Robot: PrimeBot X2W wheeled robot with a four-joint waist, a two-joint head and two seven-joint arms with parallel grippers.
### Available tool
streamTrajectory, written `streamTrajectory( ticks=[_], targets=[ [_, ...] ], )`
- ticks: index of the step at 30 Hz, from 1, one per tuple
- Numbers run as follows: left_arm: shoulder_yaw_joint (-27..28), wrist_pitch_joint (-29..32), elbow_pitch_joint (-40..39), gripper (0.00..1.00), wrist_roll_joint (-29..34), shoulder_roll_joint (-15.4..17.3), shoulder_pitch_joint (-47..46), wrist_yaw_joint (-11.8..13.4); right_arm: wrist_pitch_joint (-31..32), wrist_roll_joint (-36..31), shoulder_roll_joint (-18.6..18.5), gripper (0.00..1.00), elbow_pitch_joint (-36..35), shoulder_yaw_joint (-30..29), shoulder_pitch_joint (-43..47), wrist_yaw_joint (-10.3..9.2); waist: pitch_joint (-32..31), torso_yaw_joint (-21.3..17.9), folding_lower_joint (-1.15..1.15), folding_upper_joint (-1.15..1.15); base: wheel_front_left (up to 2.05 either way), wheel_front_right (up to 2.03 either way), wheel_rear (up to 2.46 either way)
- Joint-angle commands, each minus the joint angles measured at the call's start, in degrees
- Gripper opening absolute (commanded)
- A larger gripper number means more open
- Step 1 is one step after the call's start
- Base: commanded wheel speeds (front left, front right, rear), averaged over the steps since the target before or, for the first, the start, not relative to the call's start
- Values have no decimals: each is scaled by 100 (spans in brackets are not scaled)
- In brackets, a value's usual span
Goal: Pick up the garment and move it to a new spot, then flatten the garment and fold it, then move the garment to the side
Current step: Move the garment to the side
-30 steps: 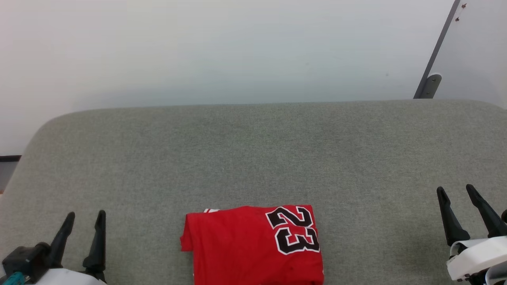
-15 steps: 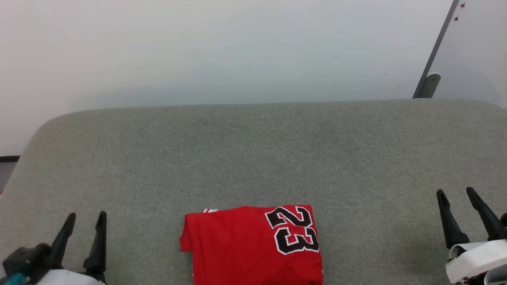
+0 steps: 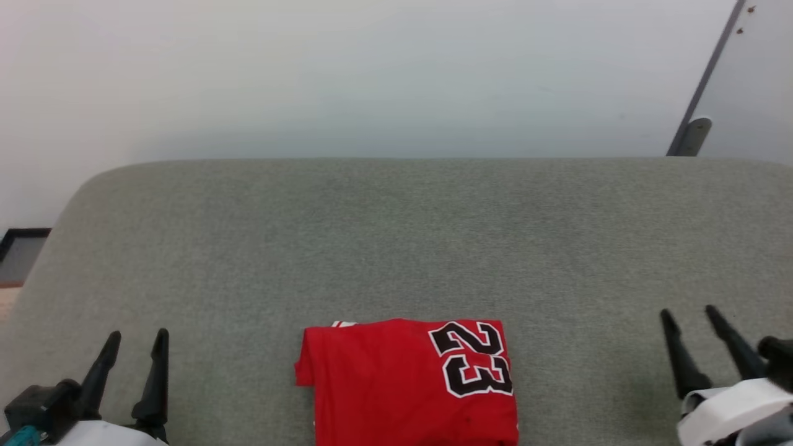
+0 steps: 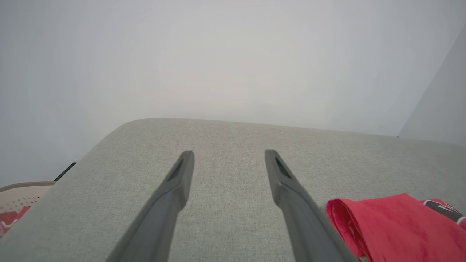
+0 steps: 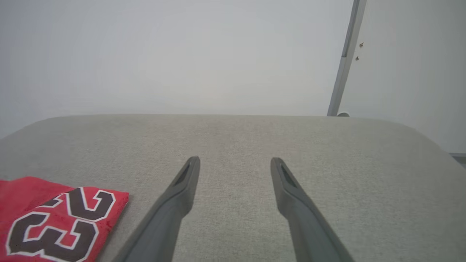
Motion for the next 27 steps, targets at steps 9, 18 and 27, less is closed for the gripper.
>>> streamTrajectory(
  ticks=[9,18,27],
  targets=[
    [-153,-24,-10,100,-94,-2,-139,-22,935,583,-31,100,-158,1102,-270,-10,267,487,0,0,0,0,0],
    [-308,-24,25,100,-82,-143,-340,-21,2272,1395,-309,100,-188,1882,-714,-10,604,948,0,0,0,0,0],
    [-433,-24,101,100,-84,-250,-506,-22,3615,1596,-347,100,82,1809,-837,-10,880,1277,0,0,0,0,0]
  ],
)
